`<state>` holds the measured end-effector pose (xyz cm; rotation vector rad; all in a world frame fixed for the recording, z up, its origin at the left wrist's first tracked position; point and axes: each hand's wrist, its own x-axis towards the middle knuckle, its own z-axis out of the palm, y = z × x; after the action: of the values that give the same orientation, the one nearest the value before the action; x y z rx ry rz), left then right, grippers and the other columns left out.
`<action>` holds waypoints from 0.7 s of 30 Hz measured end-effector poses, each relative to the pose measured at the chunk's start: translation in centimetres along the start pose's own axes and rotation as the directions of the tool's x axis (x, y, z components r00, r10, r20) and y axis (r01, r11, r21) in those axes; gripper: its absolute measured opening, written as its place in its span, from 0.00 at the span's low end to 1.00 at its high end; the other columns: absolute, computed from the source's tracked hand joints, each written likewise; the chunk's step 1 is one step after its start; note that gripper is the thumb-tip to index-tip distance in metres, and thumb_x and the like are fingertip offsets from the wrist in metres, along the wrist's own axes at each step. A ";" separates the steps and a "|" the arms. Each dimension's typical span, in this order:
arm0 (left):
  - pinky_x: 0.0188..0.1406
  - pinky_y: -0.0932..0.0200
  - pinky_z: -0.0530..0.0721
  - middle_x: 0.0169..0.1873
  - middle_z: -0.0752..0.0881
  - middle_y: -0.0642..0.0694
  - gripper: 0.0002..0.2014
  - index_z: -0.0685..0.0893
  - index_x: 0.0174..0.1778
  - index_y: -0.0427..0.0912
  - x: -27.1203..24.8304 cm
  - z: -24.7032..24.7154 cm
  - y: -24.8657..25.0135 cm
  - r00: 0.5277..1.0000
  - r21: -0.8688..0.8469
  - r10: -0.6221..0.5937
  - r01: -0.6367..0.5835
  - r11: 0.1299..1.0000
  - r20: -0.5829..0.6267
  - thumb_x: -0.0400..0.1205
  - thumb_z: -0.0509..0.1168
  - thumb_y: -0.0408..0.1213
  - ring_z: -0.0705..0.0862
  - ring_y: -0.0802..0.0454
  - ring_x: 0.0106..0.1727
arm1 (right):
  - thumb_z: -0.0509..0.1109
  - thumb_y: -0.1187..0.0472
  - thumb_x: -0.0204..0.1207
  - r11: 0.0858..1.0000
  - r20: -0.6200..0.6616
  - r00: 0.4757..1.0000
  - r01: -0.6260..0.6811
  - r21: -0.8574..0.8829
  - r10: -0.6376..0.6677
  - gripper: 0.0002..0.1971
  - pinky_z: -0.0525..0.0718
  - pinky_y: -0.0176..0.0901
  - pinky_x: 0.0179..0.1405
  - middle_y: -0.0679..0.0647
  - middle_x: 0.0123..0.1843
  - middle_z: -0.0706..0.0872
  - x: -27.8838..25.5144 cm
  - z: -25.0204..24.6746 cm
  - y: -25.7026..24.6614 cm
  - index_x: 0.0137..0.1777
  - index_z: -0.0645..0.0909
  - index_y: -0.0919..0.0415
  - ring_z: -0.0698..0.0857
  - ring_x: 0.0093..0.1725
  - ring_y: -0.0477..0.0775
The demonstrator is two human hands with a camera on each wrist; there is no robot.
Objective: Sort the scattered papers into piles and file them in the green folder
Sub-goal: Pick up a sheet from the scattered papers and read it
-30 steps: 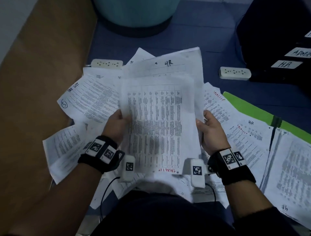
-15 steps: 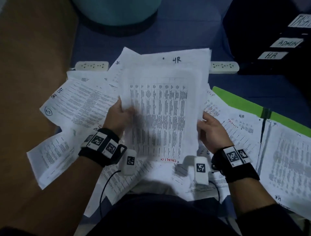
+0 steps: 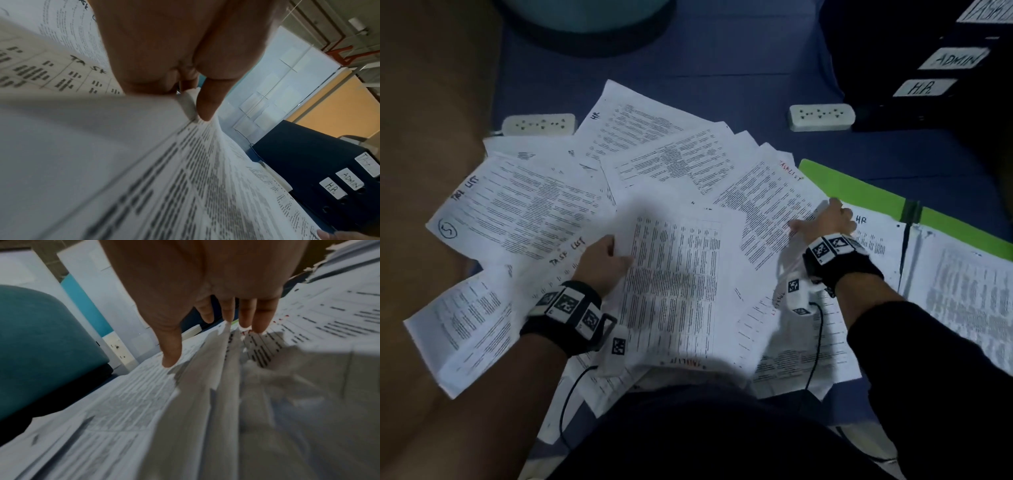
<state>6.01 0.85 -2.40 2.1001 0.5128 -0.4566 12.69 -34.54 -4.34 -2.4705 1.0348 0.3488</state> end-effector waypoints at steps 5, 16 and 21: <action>0.46 0.53 0.80 0.48 0.84 0.43 0.09 0.79 0.54 0.38 -0.2 0.2 0.7 0.999 0.057 0.018 -0.021 0.998 0.051 0.80 0.66 0.33 0.83 0.44 0.49 | 0.82 0.49 0.64 0.995 0.014 0.995 -0.099 0.004 0.098 0.46 0.73 0.66 0.65 0.67 0.74 0.64 0.7 -0.1 -0.3 0.76 0.60 0.62 0.65 0.74 0.71; 0.52 0.50 0.82 0.52 0.86 0.42 0.12 0.80 0.58 0.37 -0.6 0.5 0.8 0.999 0.014 0.031 -0.032 0.999 0.043 0.79 0.67 0.31 0.84 0.42 0.52 | 0.83 0.50 0.62 0.974 0.063 0.976 -0.213 0.075 0.208 0.52 0.76 0.69 0.61 0.65 0.79 0.58 -1.2 1.1 -0.6 0.79 0.53 0.60 0.70 0.72 0.74; 0.49 0.53 0.81 0.47 0.86 0.45 0.08 0.80 0.53 0.40 -0.8 0.0 0.5 0.998 0.000 0.062 -0.062 0.998 0.018 0.79 0.67 0.30 0.84 0.45 0.49 | 0.76 0.65 0.72 0.944 -0.010 0.988 -0.146 0.295 0.156 0.46 0.76 0.61 0.68 0.67 0.79 0.62 -0.9 0.3 0.4 0.82 0.49 0.57 0.72 0.73 0.69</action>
<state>5.61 0.44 -1.70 2.1045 0.4358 -0.4394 11.75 -34.12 -4.43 -2.1456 1.2003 0.1847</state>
